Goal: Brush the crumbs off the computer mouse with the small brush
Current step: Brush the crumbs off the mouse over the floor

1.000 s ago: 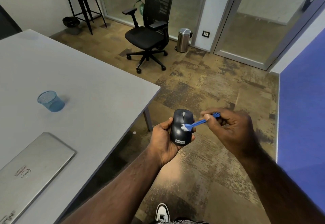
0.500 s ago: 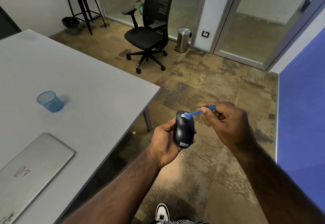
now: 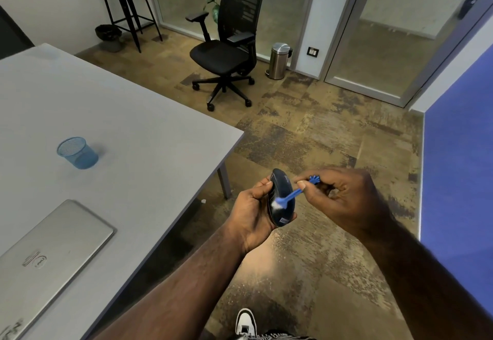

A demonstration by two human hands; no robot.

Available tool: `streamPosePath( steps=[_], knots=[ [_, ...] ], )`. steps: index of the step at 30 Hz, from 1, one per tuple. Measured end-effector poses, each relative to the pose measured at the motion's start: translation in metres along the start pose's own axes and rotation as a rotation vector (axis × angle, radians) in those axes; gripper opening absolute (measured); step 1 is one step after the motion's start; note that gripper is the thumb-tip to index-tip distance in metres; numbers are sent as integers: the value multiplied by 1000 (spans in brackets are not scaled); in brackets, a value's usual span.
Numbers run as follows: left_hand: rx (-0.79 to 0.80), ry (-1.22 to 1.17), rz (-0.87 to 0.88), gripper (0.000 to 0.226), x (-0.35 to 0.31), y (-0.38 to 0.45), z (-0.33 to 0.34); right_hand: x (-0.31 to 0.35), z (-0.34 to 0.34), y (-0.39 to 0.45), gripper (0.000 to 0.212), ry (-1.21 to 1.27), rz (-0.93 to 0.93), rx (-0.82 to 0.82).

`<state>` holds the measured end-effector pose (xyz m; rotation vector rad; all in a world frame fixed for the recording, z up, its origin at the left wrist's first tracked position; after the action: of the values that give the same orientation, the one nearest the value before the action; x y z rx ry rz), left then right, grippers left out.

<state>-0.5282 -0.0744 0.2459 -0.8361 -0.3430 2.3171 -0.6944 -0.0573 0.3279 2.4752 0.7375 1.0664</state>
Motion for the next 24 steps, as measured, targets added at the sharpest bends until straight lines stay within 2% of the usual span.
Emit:
streamPosePath(
  steps=[6, 10, 12, 16, 21, 24],
  knots=[
    [16, -9, 1, 41, -1, -1, 0, 1, -3, 0, 25, -29, 13, -42],
    [37, -45, -3, 42, 0, -1, 2, 3, 3, -6, 26, -48, 9, 99],
    [32, -42, -2, 42, 1, 0, 2, -1, 3, -7, 26, -62, 45, 54],
    [34, -57, -15, 40, 1, 0, -1, -5, -5, 1, 22, -83, 130, -160],
    [22, -49, -28, 44, 4, -3, 1, -1, 1, 4, 18, -82, 111, -87],
    [15, -75, -38, 46, 3, -4, 0, -12, 1, 5, 19, -104, 223, -161]
  ],
)
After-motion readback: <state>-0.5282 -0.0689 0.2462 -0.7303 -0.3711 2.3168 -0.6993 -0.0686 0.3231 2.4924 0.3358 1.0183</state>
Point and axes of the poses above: each hand's wrist, its own y-axis towards the middle knuckle, its own z-axis out of the palm, x = y × z, the point moved 1 cm from there along y, towards the middle knuckle, and after that the axes turned 1 degree about x, right-handed, at the moved point
